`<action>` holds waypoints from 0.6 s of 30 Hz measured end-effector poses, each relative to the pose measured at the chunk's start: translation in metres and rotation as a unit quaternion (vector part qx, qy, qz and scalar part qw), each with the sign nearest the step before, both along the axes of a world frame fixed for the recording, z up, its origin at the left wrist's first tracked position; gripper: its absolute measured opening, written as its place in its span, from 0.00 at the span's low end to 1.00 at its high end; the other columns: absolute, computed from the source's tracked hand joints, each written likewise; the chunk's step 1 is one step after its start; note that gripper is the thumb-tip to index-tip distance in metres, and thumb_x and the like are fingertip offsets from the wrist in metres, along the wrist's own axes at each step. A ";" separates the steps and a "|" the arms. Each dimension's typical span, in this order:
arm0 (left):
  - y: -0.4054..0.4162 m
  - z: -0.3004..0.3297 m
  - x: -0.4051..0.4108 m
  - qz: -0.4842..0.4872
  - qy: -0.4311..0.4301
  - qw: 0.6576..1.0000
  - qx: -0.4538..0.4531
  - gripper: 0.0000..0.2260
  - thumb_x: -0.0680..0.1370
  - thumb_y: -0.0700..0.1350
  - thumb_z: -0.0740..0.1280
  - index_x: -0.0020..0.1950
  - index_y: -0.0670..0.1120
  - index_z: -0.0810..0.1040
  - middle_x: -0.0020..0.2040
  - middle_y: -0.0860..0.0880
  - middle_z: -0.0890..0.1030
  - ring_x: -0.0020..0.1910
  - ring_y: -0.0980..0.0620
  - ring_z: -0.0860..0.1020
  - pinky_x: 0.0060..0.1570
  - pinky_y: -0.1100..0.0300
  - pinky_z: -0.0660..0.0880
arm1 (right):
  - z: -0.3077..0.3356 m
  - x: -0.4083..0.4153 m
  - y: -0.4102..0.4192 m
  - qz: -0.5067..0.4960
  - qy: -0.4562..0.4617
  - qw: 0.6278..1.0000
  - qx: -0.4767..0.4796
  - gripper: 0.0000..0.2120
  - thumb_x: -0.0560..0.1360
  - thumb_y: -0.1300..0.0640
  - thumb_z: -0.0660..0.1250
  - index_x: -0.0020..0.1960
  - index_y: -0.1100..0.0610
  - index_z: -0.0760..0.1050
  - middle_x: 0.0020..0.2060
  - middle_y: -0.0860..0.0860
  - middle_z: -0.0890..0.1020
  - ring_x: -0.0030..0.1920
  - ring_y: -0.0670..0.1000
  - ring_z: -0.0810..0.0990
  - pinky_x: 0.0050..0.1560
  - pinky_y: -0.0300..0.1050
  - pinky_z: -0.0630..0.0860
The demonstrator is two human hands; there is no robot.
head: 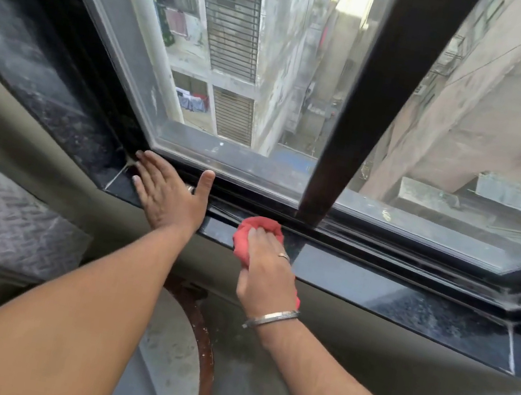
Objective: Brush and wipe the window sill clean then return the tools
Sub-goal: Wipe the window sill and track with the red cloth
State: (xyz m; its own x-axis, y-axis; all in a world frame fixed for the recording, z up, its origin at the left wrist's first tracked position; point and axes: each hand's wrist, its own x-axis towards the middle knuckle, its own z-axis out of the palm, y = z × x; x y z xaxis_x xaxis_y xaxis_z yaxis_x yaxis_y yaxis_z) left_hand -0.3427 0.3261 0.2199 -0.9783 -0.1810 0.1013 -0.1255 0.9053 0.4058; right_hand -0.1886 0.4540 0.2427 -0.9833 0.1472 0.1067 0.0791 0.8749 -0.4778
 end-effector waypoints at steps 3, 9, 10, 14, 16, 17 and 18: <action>-0.003 0.003 -0.001 -0.007 -0.026 1.000 0.004 0.56 0.72 0.78 0.44 0.79 0.32 0.40 0.81 0.33 0.44 0.81 0.39 0.45 0.78 0.47 0.42 | -0.004 0.001 0.006 0.005 0.022 1.000 -0.013 0.28 0.61 0.68 0.68 0.61 0.64 0.72 0.56 0.59 0.79 0.58 0.61 0.76 0.63 0.54 0.73; -0.044 0.010 -0.001 0.003 -0.088 0.995 -0.040 0.49 0.78 0.70 0.53 0.80 0.33 0.42 0.81 0.34 0.47 0.81 0.41 0.45 0.79 0.48 0.43 | -0.011 0.014 0.015 -0.072 0.026 0.996 -0.038 0.29 0.65 0.68 0.68 0.66 0.64 0.71 0.61 0.62 0.78 0.63 0.63 0.76 0.60 0.56 0.75; -0.052 0.010 0.000 -0.013 -0.085 0.995 -0.058 0.46 0.79 0.67 0.55 0.80 0.34 0.43 0.81 0.34 0.47 0.81 0.41 0.46 0.79 0.48 0.44 | -0.013 0.017 0.017 -0.082 0.024 0.996 -0.036 0.29 0.65 0.68 0.68 0.66 0.65 0.71 0.61 0.62 0.78 0.63 0.64 0.75 0.60 0.57 0.75; -0.067 0.008 0.005 -0.081 -0.062 0.992 -0.078 0.39 0.81 0.59 0.58 0.81 0.36 0.48 0.82 0.36 0.50 0.81 0.41 0.48 0.79 0.47 0.46 | -0.010 0.009 0.009 -0.082 0.004 0.996 -0.036 0.26 0.66 0.68 0.66 0.65 0.64 0.70 0.59 0.62 0.78 0.60 0.64 0.75 0.57 0.56 0.75; -0.073 0.006 0.005 -0.120 -0.057 0.987 -0.088 0.37 0.82 0.57 0.58 0.81 0.37 0.48 0.82 0.37 0.49 0.81 0.42 0.47 0.79 0.48 0.46 | -0.005 -0.006 -0.003 -0.040 -0.010 0.998 -0.043 0.24 0.66 0.67 0.65 0.62 0.62 0.70 0.56 0.60 0.77 0.57 0.61 0.74 0.55 0.55 0.75; -0.077 0.005 0.004 -0.136 -0.058 0.985 -0.093 0.37 0.82 0.57 0.58 0.81 0.37 0.48 0.82 0.38 0.50 0.81 0.42 0.47 0.79 0.48 0.45 | -0.002 -0.017 -0.010 -0.013 -0.021 0.999 -0.046 0.23 0.66 0.67 0.64 0.61 0.61 0.69 0.56 0.58 0.76 0.57 0.60 0.73 0.54 0.55 0.74; -0.081 0.004 0.002 -0.147 -0.058 0.983 -0.096 0.36 0.82 0.56 0.58 0.81 0.37 0.48 0.82 0.38 0.50 0.81 0.42 0.48 0.79 0.48 0.45 | 0.000 -0.029 -0.020 0.009 -0.028 0.998 -0.052 0.22 0.66 0.66 0.63 0.59 0.60 0.69 0.55 0.58 0.75 0.57 0.59 0.72 0.55 0.54 0.73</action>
State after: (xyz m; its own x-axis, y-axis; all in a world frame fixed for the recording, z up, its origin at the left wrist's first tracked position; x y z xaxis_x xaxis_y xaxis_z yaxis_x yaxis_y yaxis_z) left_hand -0.3404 0.2450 0.2240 -0.9923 0.1237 -0.0097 0.1185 0.9678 0.2220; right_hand -0.2172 0.4340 0.2423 -0.9900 0.1362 0.0357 0.0928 0.8221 -0.5618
